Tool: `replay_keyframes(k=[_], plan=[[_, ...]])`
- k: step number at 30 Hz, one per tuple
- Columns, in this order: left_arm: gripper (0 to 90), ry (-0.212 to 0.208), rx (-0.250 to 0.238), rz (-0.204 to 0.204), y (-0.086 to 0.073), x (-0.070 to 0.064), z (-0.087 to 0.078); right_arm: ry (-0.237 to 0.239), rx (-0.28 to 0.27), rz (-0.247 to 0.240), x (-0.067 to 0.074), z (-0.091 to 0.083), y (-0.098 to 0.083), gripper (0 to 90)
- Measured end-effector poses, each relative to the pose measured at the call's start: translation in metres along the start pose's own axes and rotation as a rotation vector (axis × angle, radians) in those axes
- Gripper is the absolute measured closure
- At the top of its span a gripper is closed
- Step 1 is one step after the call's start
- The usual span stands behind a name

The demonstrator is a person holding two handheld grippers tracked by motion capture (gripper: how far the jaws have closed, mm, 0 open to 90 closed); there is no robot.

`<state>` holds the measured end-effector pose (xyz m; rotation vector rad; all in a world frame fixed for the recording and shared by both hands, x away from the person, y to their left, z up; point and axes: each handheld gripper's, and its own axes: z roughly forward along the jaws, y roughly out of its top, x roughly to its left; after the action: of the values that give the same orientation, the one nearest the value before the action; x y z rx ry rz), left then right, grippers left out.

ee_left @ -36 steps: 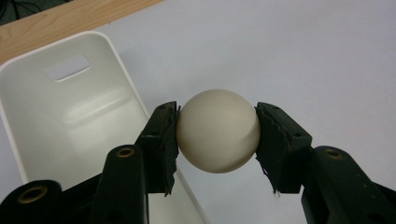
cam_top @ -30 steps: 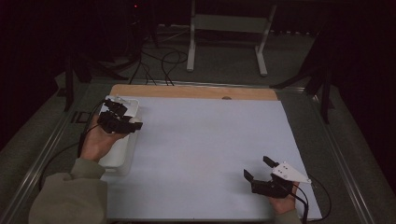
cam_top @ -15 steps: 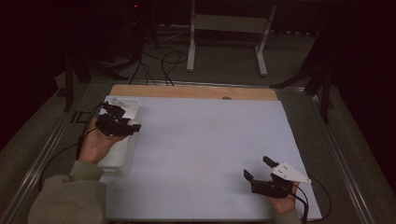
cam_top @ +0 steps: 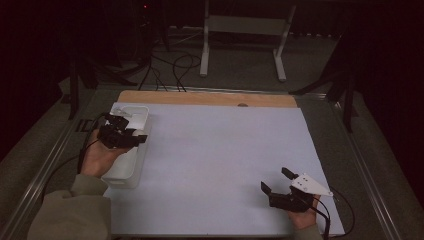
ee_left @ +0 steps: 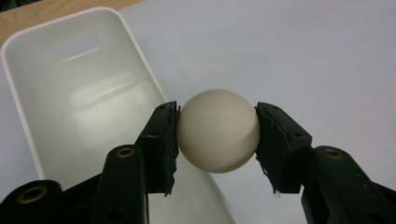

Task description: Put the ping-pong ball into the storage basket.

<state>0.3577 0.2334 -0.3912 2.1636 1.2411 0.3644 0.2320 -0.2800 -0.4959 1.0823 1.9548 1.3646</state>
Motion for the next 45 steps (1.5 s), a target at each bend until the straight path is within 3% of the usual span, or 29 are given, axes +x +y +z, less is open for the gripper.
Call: replay_keyframes(k=[45], plan=[[51.4, 0.057, 0.008, -0.059, -0.026, 0.022, -0.007, -0.002, 0.01, -0.001, 0.001, 0.001, -0.001, 7.4]])
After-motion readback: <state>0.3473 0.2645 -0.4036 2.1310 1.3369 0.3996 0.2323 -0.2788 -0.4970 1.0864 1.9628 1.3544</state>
